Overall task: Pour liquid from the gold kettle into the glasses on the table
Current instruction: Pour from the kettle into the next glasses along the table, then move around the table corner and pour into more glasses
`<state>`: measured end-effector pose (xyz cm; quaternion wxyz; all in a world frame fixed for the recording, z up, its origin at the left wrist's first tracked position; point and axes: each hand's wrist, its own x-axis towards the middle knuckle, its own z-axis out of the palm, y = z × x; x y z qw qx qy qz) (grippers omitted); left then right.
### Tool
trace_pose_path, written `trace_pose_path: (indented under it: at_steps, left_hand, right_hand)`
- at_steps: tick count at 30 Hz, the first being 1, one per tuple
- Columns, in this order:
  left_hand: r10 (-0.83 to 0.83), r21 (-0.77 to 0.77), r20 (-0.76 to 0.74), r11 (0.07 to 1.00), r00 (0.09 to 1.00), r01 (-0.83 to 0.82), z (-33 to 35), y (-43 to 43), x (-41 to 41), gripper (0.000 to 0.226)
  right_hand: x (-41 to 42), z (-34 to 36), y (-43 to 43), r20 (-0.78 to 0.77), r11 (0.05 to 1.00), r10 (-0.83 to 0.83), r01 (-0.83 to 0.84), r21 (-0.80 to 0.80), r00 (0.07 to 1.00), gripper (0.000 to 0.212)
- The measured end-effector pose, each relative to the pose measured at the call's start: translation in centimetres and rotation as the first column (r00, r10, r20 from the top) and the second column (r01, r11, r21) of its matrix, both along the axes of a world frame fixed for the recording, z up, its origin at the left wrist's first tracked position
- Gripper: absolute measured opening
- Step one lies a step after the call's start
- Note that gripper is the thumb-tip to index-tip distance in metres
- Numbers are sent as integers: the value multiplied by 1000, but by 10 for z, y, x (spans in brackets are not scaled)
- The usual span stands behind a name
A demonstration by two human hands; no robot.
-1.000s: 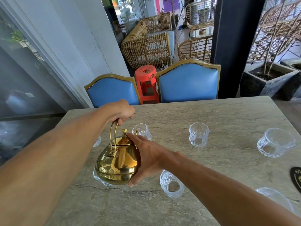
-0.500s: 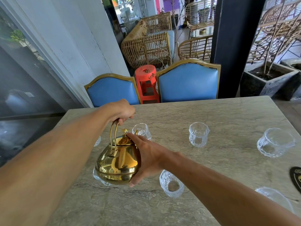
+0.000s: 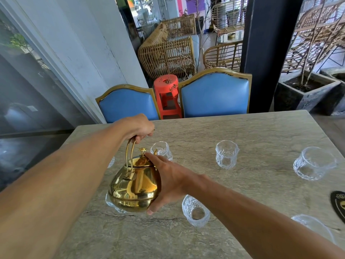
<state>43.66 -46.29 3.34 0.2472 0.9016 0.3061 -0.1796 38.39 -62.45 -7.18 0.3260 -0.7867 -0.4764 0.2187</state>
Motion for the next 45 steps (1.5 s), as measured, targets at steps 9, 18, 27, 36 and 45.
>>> trace_pose_path:
  at_steps: [9,18,27,36,45]
  left_hand:
    - [13,7,4,1000,1000,-13,4,-1,0,21]
    - [20,3,52,1000,998,-20,3,-1,-10,25]
    - [92,-45,167,995,982,-85,6,-6,-36,22]
    - [80,-15,207,997,975,-79,23,-9,-55,29]
    - [51,-27,317,999,947,-44,55,-21,-91,33]
  right_hand:
    - [1,-3,2,-10,1000,-8,8,16,1000,147]
    - [-2,-3,2,28,1000,6,-7,18,1000,146]
    - [-7,-7,2,143,999,45,-46,2,989,152]
    - [-19,2,0,185,998,43,-50,29,982,152]
    - [-48,35,-12,248,999,21,-27,19,969,153]
